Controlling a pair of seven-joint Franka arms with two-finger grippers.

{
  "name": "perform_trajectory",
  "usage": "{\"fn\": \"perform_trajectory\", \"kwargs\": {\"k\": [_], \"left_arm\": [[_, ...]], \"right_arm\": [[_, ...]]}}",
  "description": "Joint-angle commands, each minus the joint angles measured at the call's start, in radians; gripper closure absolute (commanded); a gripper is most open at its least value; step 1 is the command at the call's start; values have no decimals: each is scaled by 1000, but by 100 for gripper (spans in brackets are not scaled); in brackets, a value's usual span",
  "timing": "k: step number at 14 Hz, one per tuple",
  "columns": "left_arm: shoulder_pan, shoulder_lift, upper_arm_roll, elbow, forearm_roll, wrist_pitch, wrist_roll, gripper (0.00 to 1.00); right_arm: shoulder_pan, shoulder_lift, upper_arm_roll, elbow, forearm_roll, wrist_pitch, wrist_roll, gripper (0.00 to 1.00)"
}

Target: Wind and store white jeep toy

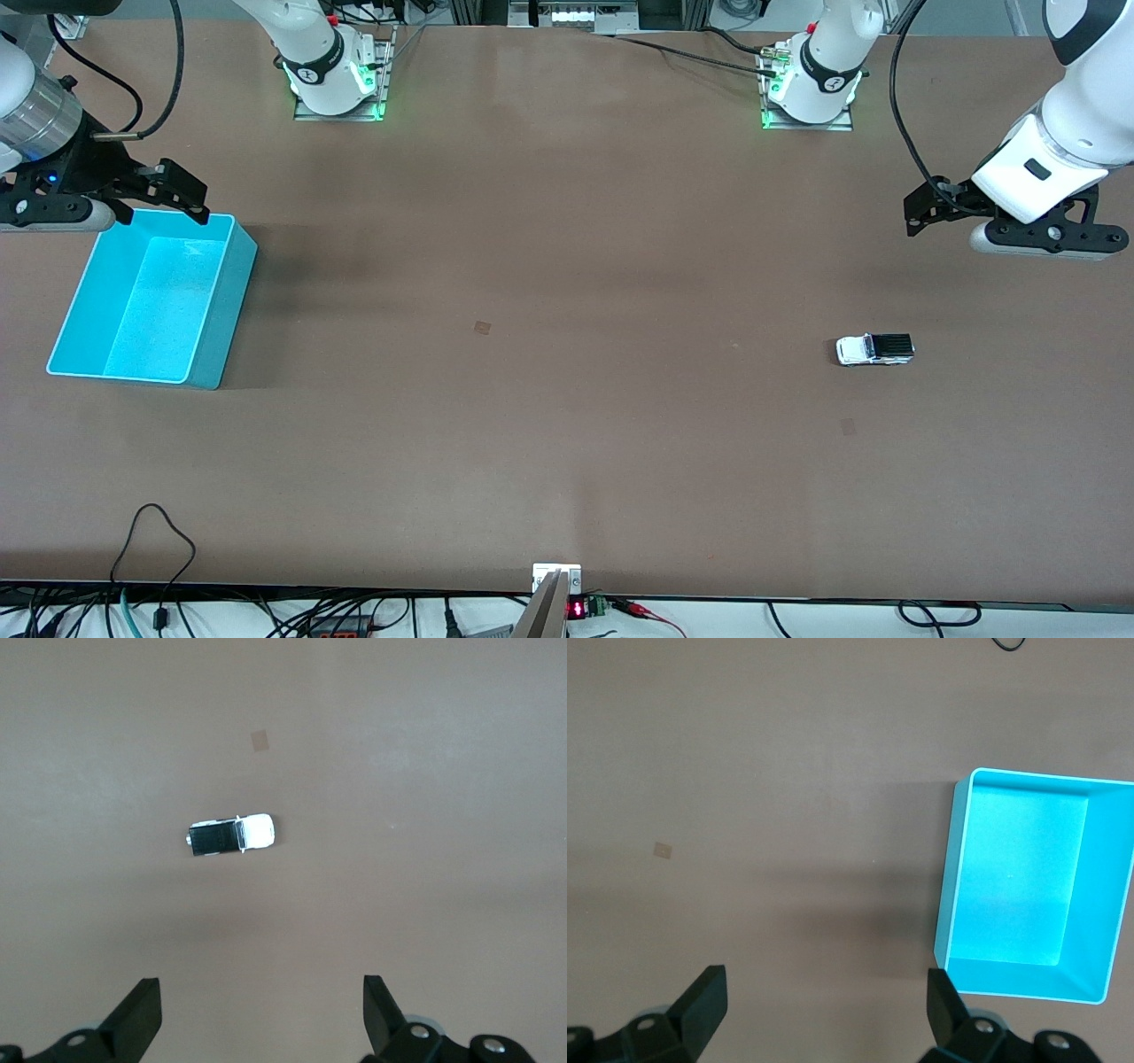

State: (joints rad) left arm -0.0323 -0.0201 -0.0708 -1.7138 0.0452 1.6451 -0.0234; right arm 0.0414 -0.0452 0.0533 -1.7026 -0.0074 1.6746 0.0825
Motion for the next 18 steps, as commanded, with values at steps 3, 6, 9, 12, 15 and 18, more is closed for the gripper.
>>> {"fn": "perform_trajectory", "kwargs": {"k": [3, 6, 9, 12, 15, 18], "left_arm": [[8, 2, 12, 11, -24, -21, 33, 0], [9, 26, 12, 42, -24, -27, 26, 0], [29, 38, 12, 54, -22, -30, 33, 0], [28, 46, 12, 59, -22, -30, 36, 0], [26, 52, 12, 60, -22, -30, 33, 0], [28, 60, 11, 60, -21, -30, 42, 0]], "right_arm": [[3, -2, 3, 1, -6, -4, 14, 0], [3, -2, 3, 1, -6, -4, 14, 0], [3, -2, 3, 1, -6, -3, 14, 0], [3, -2, 3, 1, -8, -4, 14, 0], [3, -2, 3, 1, -6, -4, 14, 0], [3, -1, 3, 1, -6, -3, 14, 0]]}}
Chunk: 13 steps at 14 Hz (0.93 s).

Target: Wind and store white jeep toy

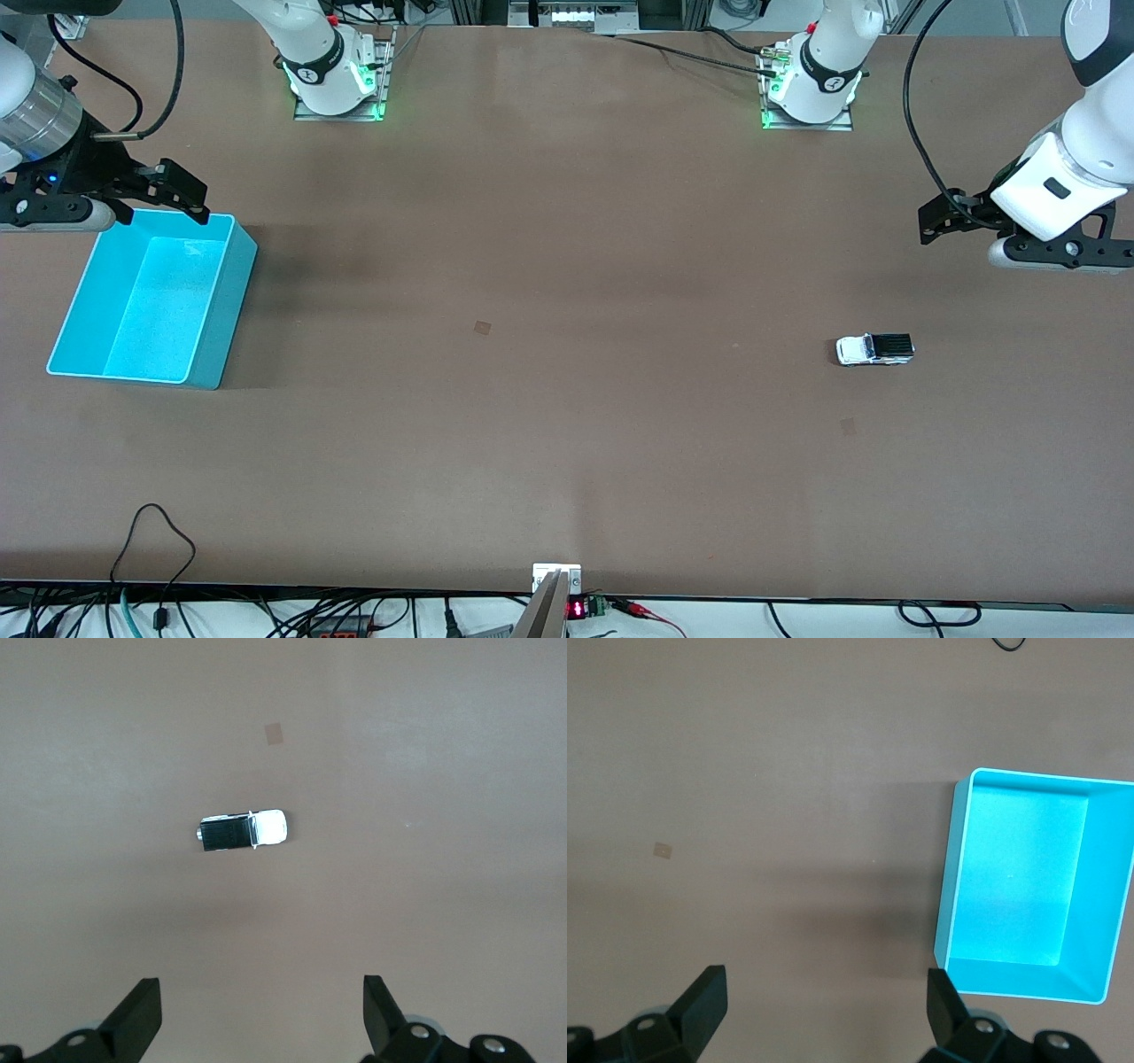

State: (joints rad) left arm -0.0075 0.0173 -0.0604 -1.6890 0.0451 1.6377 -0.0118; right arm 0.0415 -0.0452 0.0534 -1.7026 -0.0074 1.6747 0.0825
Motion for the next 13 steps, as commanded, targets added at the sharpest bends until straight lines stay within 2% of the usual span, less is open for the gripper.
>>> {"fn": "perform_trajectory", "kwargs": {"k": [1, 8, 10, 13], "left_arm": [[3, 29, 1, 35, -21, -22, 39, 0], [0, 61, -2, 31, -19, -180, 216, 0], [4, 69, -3, 19, -11, -180, 312, 0], [24, 131, -3, 5, -11, -122, 507, 0]], "right_arm": [[3, -1, 3, 1, -6, -3, 14, 0], [3, -1, 3, 1, -6, -1, 14, 0], [3, 2, 3, 1, -6, -1, 14, 0], [3, 4, 3, 1, -6, 2, 14, 0]]}}
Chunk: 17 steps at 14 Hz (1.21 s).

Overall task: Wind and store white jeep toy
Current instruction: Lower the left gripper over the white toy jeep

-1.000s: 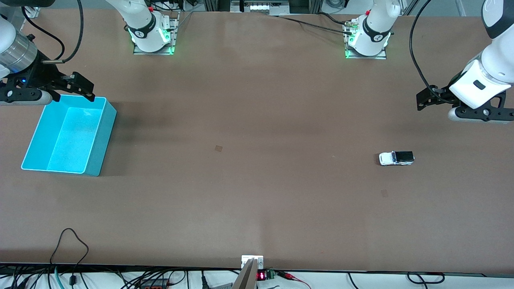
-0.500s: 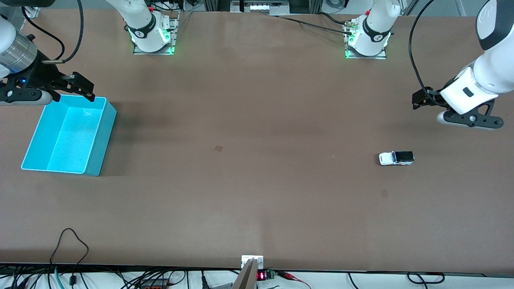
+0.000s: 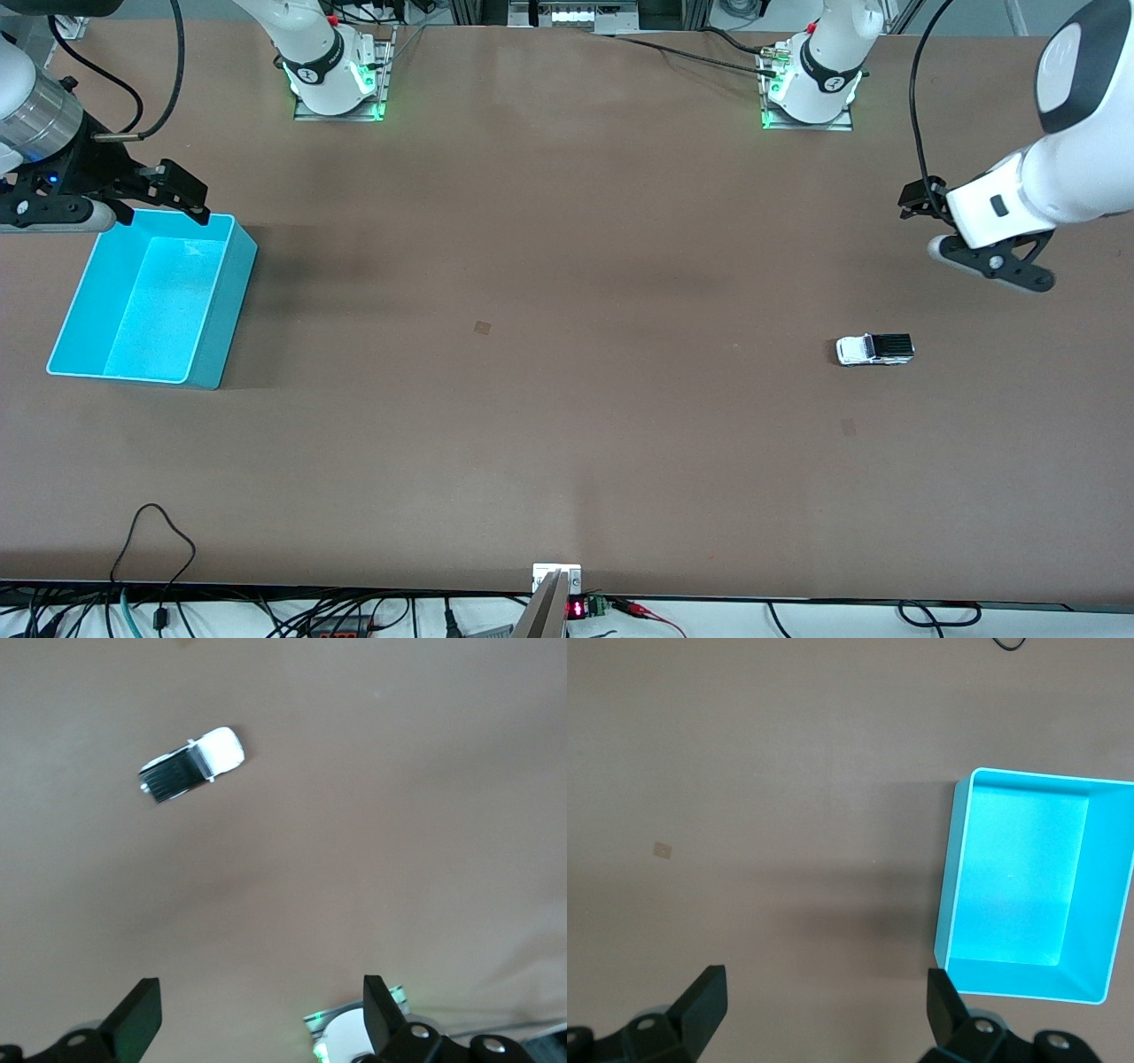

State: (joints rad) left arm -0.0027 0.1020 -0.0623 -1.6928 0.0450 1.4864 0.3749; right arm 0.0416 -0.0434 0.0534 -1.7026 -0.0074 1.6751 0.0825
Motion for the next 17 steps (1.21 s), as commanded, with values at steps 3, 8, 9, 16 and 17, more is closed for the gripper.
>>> {"fn": "perform_trajectory", "kwargs": {"k": [3, 8, 9, 16, 17], "left_arm": [[65, 77, -1, -65, -10, 151, 389, 0], [118, 241, 1, -116, 55, 409, 829, 0], [118, 272, 2, -117, 58, 461, 885, 0], [118, 323, 1, -300, 162, 854, 1041, 0], [118, 326, 1, -304, 186, 864, 1041, 0]], "right_arm": [[3, 2, 3, 1, -6, 1, 14, 0], [3, 2, 3, 1, -6, 1, 14, 0], [3, 2, 3, 1, -6, 1, 14, 0], [3, 2, 3, 1, -6, -2, 14, 0], [3, 2, 3, 1, -6, -2, 14, 0]]}}
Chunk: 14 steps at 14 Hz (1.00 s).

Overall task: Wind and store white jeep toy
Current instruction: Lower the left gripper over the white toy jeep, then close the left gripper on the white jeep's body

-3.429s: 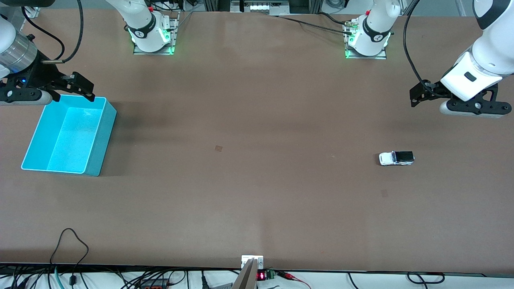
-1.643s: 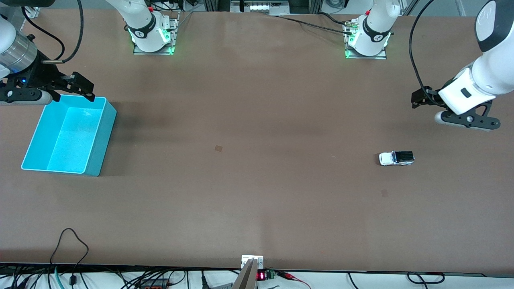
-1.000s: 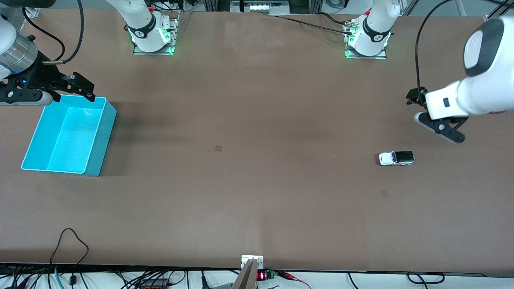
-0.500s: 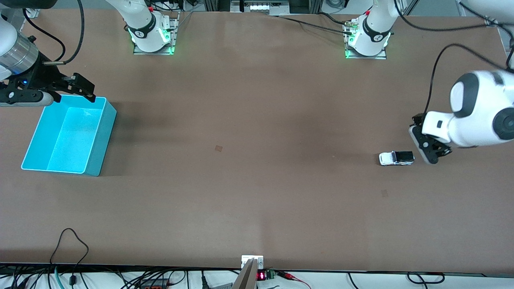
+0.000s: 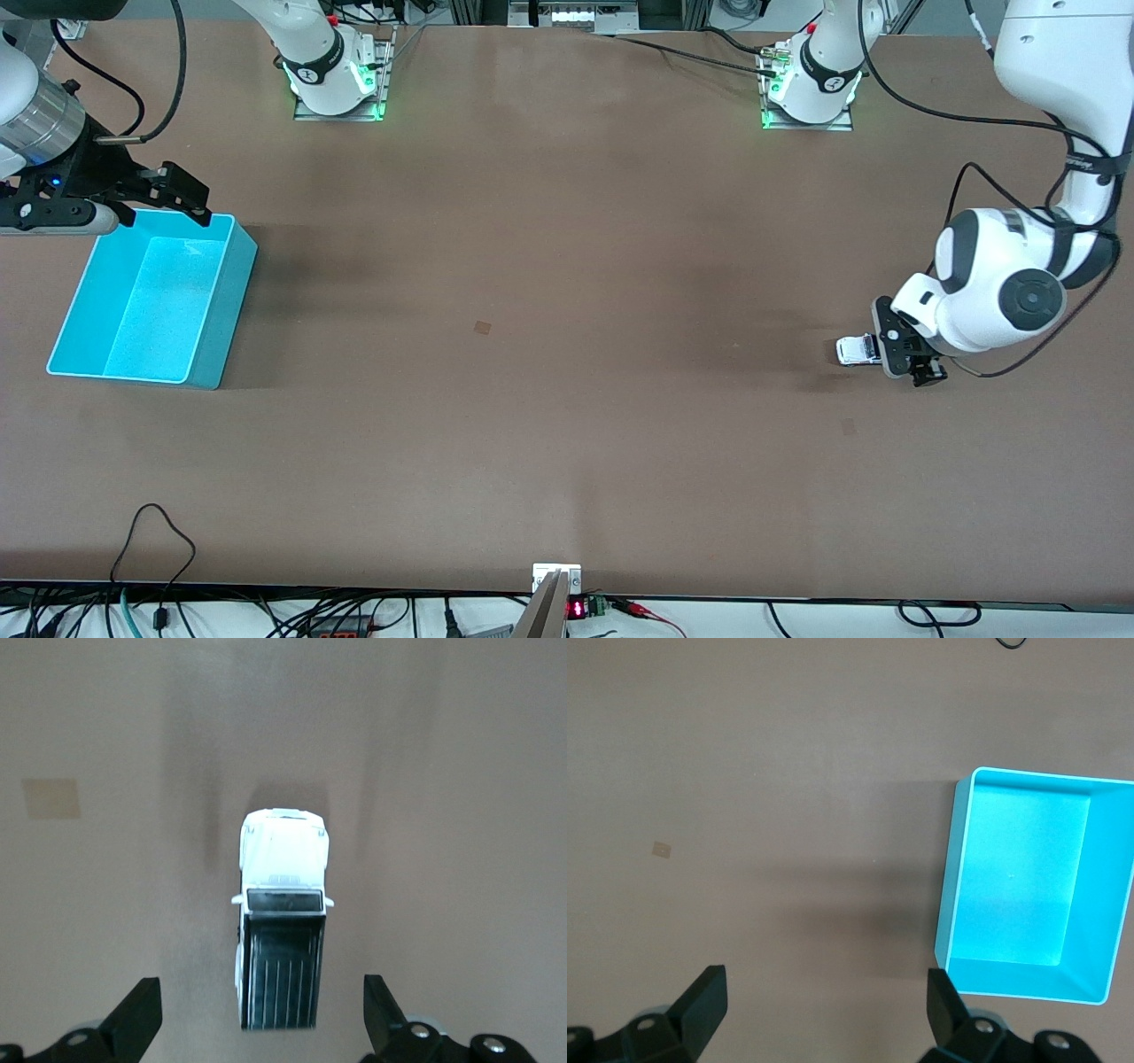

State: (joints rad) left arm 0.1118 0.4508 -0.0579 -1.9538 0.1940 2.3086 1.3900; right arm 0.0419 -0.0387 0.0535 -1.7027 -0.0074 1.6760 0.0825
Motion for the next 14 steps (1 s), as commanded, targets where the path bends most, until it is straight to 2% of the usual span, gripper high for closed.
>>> {"fn": "perform_trajectory", "kwargs": {"k": [1, 5, 6, 7, 9, 10, 14], "left_arm": [[3, -8, -4, -42, 48, 40, 26, 0], [5, 35, -4, -66, 50, 135, 24, 0], [6, 40, -5, -66, 50, 138, 24, 7], [6, 39, -5, -66, 50, 137, 27, 19], [14, 39, -5, -60, 50, 137, 110, 61], [17, 37, -8, -59, 50, 135, 151, 68], [17, 42, -10, -59, 50, 135, 169, 69]], "right_arm": [[3, -3, 3, 2, -6, -2, 14, 0], [3, -4, 3, 2, -6, -4, 14, 0], [3, -6, 3, 2, -5, -4, 14, 0], [3, -6, 3, 2, -2, -4, 14, 0], [3, -6, 3, 2, -2, -2, 14, 0], [3, -6, 3, 2, -2, -4, 14, 0], [1, -6, 3, 2, -2, -4, 13, 0]]}}
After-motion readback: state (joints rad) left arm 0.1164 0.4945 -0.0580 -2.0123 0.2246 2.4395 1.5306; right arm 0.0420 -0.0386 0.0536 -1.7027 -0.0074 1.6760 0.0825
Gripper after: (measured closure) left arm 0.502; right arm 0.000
